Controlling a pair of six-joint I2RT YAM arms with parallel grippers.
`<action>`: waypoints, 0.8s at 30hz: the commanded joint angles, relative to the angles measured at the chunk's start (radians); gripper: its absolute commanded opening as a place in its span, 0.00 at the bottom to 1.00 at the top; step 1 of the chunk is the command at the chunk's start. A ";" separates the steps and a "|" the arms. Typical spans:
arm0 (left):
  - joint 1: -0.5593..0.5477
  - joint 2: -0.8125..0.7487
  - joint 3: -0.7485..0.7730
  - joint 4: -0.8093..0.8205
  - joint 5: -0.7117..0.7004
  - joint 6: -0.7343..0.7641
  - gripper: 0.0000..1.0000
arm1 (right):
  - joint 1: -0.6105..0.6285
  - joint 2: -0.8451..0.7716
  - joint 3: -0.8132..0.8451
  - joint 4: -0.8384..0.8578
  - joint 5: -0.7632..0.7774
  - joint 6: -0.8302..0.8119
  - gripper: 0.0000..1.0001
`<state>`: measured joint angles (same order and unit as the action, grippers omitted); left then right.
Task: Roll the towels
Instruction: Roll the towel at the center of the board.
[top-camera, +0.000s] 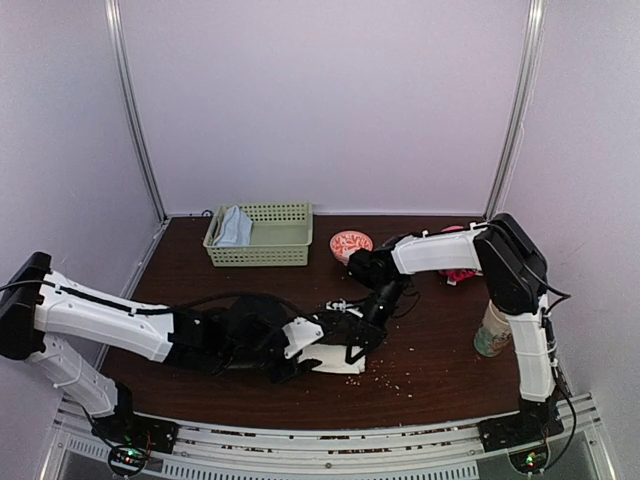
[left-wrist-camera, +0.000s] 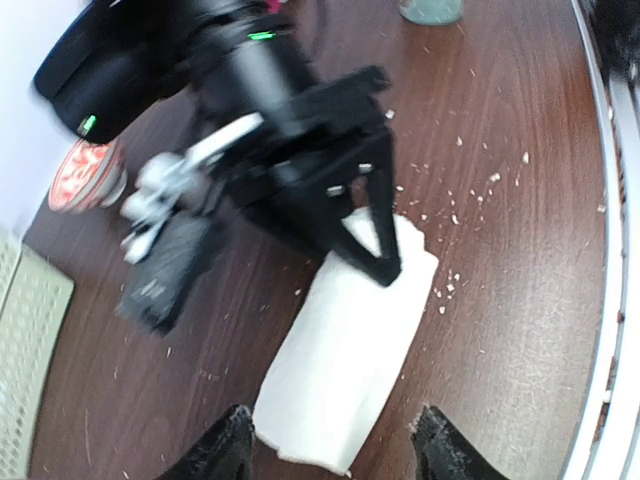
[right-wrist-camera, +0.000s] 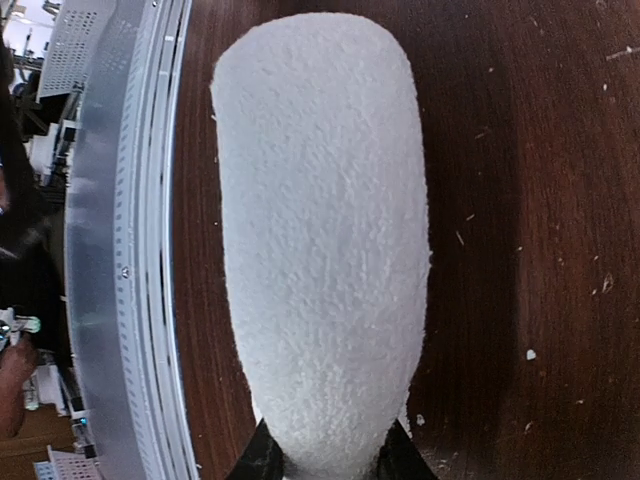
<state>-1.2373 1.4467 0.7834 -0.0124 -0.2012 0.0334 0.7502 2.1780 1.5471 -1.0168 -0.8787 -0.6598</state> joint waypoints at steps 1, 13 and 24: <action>-0.053 0.160 0.108 -0.066 -0.104 0.209 0.56 | -0.034 0.119 0.043 -0.213 -0.074 -0.063 0.14; -0.114 0.370 0.225 -0.033 -0.107 0.390 0.56 | -0.081 0.176 0.103 -0.340 -0.226 -0.139 0.14; -0.137 0.529 0.306 0.094 -0.231 0.401 0.55 | -0.106 0.174 0.102 -0.340 -0.326 -0.103 0.17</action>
<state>-1.3552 1.9053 1.0393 -0.0154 -0.3786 0.4110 0.6491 2.3474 1.6371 -1.3571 -1.1107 -0.7673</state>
